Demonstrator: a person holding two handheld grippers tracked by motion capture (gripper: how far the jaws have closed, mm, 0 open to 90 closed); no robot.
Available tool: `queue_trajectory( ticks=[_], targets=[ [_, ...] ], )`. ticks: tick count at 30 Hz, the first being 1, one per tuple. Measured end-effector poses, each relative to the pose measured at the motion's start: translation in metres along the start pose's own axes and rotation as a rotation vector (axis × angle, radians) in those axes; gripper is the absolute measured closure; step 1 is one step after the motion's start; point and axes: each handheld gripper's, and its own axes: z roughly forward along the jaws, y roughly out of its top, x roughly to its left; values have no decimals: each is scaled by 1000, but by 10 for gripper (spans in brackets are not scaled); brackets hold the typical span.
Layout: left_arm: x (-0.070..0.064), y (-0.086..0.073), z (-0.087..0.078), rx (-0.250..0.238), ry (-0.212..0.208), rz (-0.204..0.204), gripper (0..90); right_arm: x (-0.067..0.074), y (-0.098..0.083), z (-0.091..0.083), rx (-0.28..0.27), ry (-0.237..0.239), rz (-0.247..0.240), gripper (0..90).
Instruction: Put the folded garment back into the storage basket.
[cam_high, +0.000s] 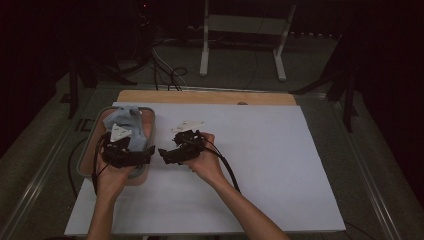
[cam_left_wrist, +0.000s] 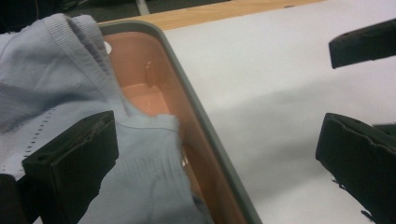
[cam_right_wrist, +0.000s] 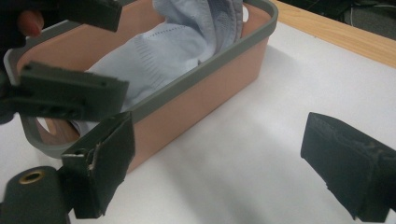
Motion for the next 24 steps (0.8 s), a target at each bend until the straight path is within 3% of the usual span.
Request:
queue_trajectory(
  ticks=[3, 4, 13, 24],
  targets=[
    [-2, -3, -2, -8, -1, -2, 4, 0, 0, -2, -5, 0, -3, 102],
    [-5, -6, -6, -35, -9, -8, 4, 0, -1, -3, -6, 3, -5, 102],
    [-12, -15, -14, -72, -7, 21, 4, -1, -5, -11, -10, 7, -15, 99],
    [-10, -24, -21, -112, -23, 16, 3, -6, -11, -32, -53, -4, -12, 94]
  ],
)
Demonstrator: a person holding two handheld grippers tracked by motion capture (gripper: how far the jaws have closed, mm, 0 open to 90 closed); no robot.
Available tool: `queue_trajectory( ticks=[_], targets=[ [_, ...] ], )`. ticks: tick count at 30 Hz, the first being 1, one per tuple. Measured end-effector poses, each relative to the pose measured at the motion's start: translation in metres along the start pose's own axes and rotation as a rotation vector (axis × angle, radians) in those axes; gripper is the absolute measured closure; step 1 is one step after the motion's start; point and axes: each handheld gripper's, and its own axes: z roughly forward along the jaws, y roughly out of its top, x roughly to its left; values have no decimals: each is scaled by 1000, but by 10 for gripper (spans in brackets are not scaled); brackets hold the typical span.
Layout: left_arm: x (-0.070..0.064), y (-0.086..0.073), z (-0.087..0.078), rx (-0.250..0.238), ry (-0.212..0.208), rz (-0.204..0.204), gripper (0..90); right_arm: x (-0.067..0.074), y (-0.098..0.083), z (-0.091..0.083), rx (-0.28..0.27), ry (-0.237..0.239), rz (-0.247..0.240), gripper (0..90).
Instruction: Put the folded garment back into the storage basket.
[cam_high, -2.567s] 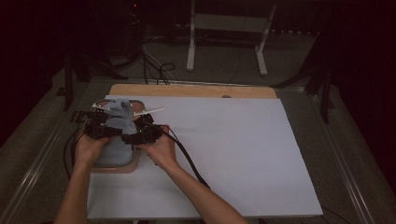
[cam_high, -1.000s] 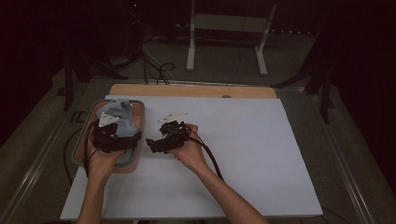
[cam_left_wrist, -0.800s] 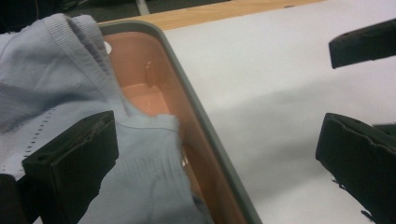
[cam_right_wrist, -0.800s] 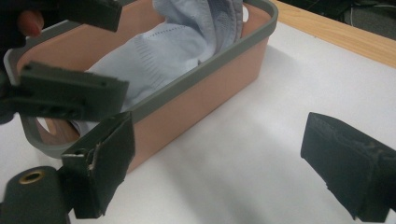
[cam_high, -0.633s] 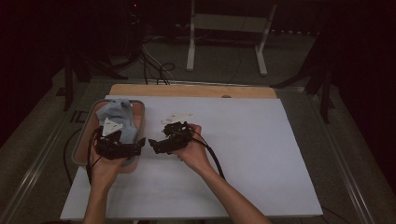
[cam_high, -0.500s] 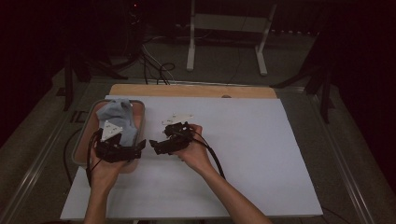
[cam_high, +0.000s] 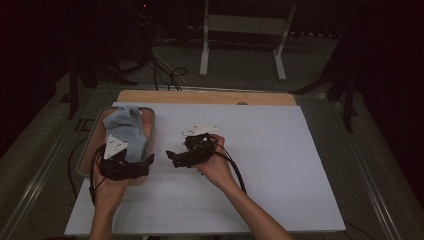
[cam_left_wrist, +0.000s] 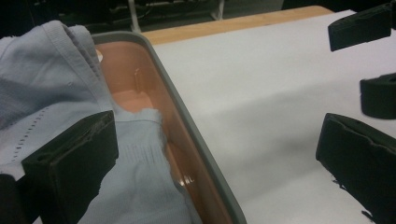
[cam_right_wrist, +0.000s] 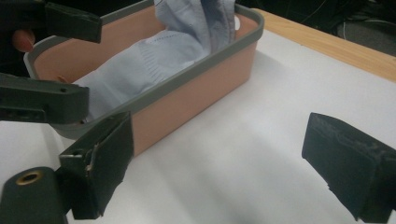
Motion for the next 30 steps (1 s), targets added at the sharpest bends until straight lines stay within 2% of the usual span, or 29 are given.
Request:
queue_trajectory(
  ticks=[8, 23, 30],
  targets=[
    [0, -2, -4, -27, -3, -5, 3, -8, -4, -14, -13, -17, 9, 92],
    [2, -6, -5, -41, -11, -6, 3, -25, -12, -40, -27, -57, 0, 92],
    [3, -6, -5, -47, -14, -14, 4, -35, -19, -50, -26, -70, 14, 92]
  ],
)
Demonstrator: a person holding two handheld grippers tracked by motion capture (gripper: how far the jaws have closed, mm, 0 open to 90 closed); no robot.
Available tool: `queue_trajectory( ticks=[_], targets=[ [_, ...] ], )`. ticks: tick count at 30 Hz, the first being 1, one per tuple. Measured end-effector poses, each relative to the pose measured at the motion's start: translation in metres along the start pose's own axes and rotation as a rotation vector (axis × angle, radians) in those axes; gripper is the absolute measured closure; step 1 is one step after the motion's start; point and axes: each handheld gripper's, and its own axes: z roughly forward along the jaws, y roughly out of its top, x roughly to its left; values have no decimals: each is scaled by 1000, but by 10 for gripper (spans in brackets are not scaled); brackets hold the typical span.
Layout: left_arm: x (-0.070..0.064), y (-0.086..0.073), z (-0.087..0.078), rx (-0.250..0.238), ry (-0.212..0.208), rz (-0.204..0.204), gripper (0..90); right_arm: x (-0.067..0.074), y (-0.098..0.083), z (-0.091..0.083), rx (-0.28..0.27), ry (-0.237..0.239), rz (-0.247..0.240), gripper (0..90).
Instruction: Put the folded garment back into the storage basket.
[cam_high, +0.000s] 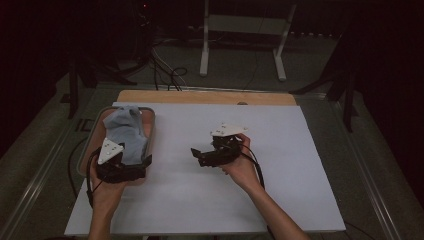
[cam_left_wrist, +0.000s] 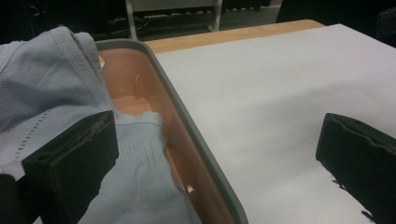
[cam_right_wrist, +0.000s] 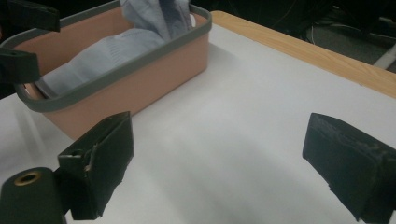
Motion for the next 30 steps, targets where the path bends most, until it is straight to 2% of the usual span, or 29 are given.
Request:
queue_trajectory(
  ticks=[8, 15, 30],
  targets=[
    [2, -2, 0, -4, -3, -12, 4, -13, -9, -15, -19, -20, 20, 92],
    [2, -2, 0, 14, 2, -24, 3, -21, -17, -27, -35, -34, 35, 92],
    [3, -3, -1, -8, -6, -28, 3, -42, -34, -59, -73, -83, 63, 92]
  ],
)
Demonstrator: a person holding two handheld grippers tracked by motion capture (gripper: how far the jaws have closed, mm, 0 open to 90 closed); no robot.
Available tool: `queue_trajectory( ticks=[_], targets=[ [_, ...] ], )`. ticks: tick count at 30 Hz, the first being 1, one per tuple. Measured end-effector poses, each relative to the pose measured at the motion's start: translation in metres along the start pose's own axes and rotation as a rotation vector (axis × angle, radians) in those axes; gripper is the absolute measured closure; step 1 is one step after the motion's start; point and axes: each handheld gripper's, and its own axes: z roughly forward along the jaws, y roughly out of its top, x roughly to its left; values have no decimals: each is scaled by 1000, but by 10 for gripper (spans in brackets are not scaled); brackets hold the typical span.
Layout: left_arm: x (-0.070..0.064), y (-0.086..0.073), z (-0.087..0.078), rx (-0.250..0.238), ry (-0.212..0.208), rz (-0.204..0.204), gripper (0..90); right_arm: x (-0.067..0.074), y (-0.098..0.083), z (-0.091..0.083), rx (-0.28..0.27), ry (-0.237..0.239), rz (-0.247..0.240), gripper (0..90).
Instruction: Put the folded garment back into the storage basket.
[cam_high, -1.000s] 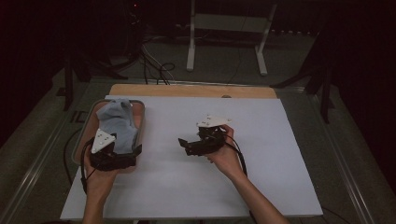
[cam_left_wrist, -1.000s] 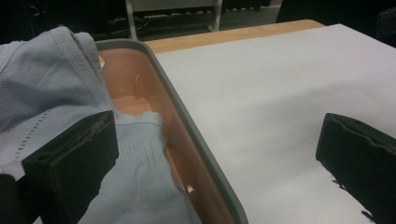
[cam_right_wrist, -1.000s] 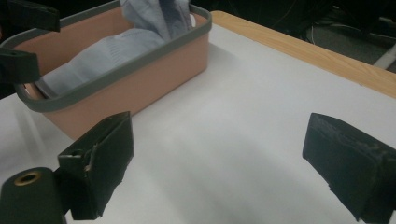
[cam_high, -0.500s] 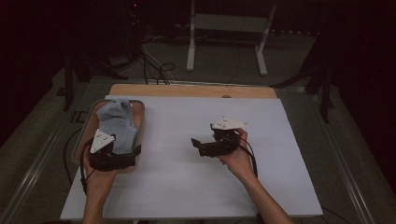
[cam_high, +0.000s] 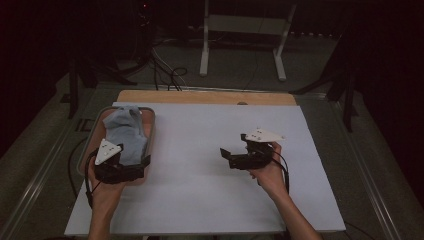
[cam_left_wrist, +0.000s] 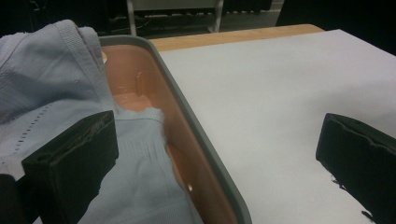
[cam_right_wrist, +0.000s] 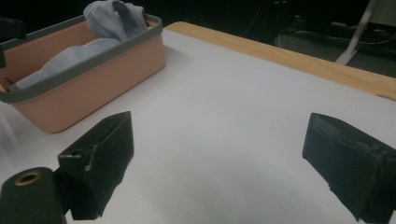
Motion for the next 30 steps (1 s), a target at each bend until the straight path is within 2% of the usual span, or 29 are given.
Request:
queue_trajectory(
  ticks=[13, 21, 30],
  targets=[
    [2, -3, 1, -9, -2, -8, 3, -24, -16, -28, -44, -57, 30, 92],
    [4, -5, 0, -17, -2, -13, 3, -33, -29, -41, -67, -74, 42, 92],
    [4, -5, -2, -30, 1, -13, 3, -36, -46, -61, -105, -86, 30, 92]
  ],
)
